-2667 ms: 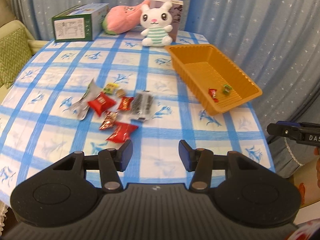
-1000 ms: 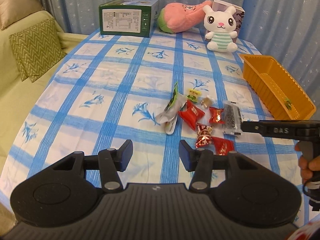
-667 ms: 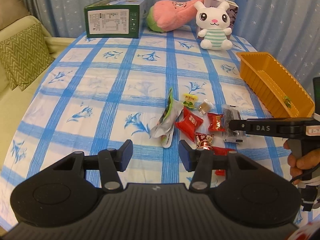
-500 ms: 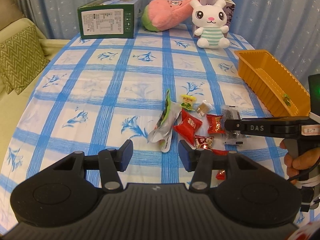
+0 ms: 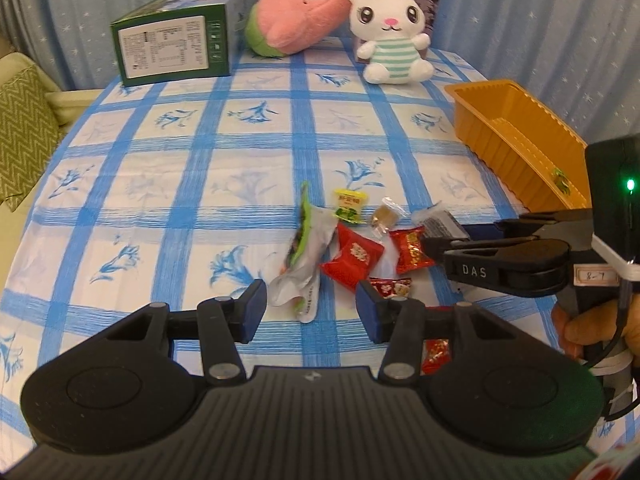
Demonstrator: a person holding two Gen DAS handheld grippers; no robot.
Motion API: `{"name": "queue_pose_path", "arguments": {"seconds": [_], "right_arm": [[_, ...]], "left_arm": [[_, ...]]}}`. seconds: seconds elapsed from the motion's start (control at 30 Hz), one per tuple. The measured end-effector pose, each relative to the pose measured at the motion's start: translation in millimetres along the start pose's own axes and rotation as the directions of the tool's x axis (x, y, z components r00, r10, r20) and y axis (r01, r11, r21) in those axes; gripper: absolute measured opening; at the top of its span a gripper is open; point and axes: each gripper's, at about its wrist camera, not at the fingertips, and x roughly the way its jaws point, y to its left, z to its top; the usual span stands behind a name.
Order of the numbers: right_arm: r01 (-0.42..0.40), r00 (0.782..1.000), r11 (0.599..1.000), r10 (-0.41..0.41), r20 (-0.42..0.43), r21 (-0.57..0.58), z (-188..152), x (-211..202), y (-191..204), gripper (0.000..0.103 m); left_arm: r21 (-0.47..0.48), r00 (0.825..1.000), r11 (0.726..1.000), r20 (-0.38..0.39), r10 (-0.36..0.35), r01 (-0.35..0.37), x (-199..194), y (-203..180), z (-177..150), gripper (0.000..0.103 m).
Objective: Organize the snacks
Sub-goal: 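Grasp the clear packet of dark sticks with the right gripper while the left grasps a red candy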
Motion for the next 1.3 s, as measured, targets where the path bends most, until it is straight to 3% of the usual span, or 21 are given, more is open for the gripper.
{"name": "queue_pose_path", "arguments": {"seconds": [0.53, 1.0, 1.3], "right_arm": [[-0.058, 0.997, 0.992, 0.052, 0.057, 0.110, -8.3, -61.0, -32.7, 0.036], [-0.050, 0.997, 0.984, 0.039, 0.070, 0.170, -27.9, -96.1, -57.9, 0.036], [-0.060, 0.996, 0.984, 0.048, 0.073, 0.169, -38.4, -107.7, -64.3, 0.036]], "left_arm": [[0.077, 0.990, 0.988, -0.061, -0.129, 0.133, 31.1, -38.4, 3.0, 0.025], [0.080, 0.988, 0.993, -0.136, -0.073, 0.084, 64.6, -44.6, 0.6, 0.022], [0.085, 0.993, 0.995, -0.111, -0.046, 0.056, 57.9, -50.2, -3.3, 0.018]]}}
